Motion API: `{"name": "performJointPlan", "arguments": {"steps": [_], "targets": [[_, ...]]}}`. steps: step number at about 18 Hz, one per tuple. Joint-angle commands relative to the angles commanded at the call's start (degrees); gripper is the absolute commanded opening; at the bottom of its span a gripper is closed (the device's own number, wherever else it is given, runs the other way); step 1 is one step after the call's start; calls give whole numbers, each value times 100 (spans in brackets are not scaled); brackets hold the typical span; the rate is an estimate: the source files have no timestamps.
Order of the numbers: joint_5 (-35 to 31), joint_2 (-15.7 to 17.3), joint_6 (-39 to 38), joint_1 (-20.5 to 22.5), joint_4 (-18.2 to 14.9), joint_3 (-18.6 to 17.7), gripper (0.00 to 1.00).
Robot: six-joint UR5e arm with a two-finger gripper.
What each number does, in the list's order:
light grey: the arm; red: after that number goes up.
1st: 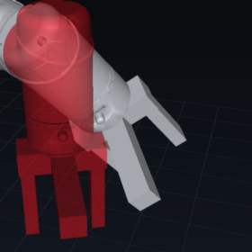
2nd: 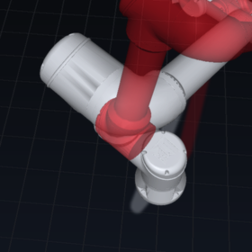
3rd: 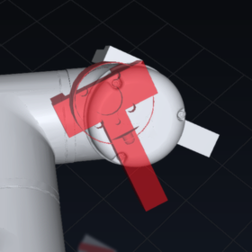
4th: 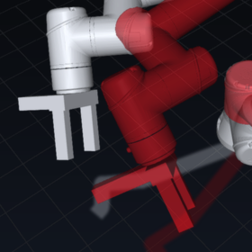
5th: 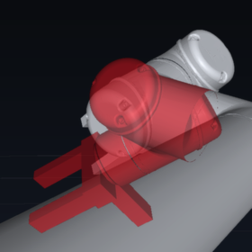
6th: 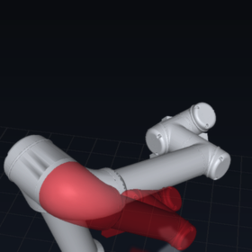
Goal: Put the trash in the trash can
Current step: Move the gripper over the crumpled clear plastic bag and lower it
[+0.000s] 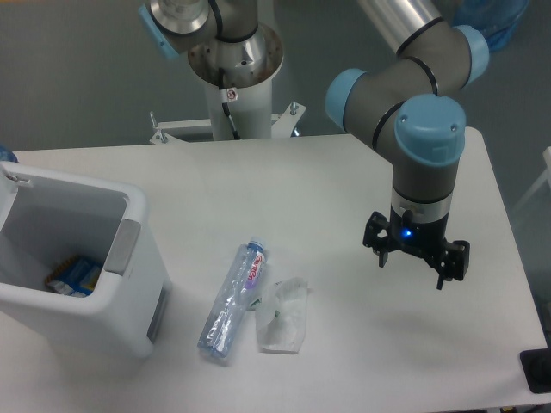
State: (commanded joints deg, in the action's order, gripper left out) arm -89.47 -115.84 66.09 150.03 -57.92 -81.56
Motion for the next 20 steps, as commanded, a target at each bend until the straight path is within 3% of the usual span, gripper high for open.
{"name": "performJointPlan", "arguments": {"steps": [10,20], "targets": [[123,18,-578,-79,228,-474,100],[158,-281,-1178,-966,229,-747,100]]}}
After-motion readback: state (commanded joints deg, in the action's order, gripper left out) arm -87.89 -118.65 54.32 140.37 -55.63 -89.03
